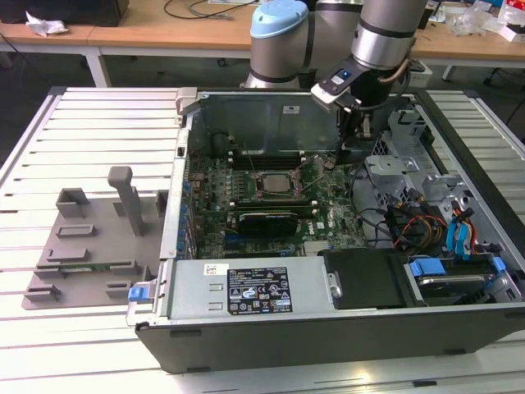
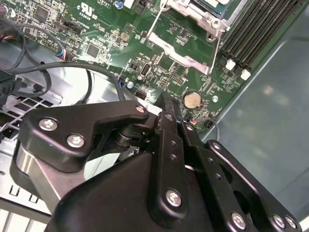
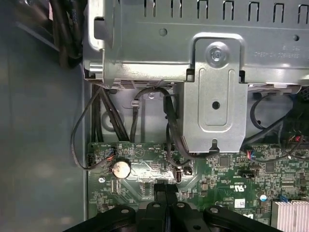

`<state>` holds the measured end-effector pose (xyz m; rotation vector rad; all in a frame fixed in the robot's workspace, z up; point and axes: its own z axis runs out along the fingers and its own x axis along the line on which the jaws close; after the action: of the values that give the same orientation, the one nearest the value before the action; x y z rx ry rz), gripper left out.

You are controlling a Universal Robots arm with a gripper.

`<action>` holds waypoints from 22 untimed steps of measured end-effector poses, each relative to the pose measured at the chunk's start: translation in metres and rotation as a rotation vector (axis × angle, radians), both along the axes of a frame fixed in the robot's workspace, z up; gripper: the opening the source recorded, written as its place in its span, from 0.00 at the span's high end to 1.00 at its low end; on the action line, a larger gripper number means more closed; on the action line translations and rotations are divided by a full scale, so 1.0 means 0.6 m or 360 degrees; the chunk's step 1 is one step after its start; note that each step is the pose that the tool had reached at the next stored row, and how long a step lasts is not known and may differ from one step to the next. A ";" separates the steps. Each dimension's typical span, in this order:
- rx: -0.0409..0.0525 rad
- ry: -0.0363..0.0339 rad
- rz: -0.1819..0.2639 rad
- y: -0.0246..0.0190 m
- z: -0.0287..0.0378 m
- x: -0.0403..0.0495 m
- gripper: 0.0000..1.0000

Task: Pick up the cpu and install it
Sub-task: 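Close the cpu cover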

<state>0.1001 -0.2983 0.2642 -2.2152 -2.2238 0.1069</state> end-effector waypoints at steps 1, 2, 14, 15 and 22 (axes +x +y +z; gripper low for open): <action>0.0000 0.0000 0.0000 0.0000 -0.002 0.000 0.89; 0.0000 0.0000 0.0000 0.0000 -0.006 0.000 0.89; 0.0001 0.0000 0.0000 0.0000 -0.019 -0.021 0.89; 0.0001 0.0000 0.0000 0.0000 -0.019 -0.024 0.89; 0.0000 0.0000 0.0000 0.0000 -0.022 -0.035 0.89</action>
<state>0.0794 -0.2983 0.2512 -2.2151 -2.2237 0.1066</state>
